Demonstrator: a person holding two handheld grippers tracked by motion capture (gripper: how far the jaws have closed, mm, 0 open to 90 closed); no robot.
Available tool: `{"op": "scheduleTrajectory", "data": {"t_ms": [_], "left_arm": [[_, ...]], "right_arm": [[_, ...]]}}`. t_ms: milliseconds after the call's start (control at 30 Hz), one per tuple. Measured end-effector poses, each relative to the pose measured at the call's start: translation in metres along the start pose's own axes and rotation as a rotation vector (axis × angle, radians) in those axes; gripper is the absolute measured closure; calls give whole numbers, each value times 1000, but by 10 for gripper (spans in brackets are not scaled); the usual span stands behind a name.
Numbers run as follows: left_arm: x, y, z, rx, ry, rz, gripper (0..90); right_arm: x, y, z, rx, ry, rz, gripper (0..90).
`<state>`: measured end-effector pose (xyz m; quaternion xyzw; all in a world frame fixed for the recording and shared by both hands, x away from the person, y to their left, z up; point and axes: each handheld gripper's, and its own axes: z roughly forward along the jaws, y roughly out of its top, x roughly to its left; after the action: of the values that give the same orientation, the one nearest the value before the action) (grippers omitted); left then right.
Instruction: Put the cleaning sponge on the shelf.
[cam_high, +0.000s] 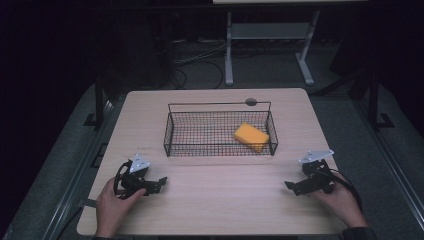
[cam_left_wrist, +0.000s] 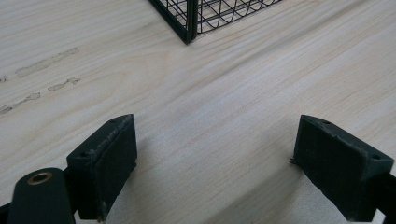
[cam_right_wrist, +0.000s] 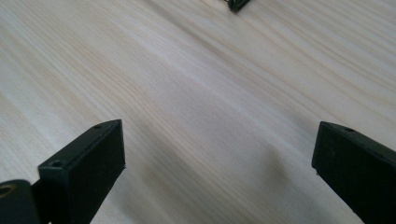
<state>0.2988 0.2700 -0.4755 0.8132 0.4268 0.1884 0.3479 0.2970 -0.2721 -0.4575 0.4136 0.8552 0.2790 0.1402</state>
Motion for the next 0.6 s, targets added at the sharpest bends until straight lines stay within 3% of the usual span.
{"op": "scheduleTrajectory", "data": {"t_ms": [333, 600], "left_arm": [[0, 0, 0, 2, 1, 2, 126], [0, 0, 0, 1, 1, 3, 126]], "right_arm": [[2, -24, 4, -48, -9, 24, 17], [2, -37, 5, -145, 11, 48, 11]]}}
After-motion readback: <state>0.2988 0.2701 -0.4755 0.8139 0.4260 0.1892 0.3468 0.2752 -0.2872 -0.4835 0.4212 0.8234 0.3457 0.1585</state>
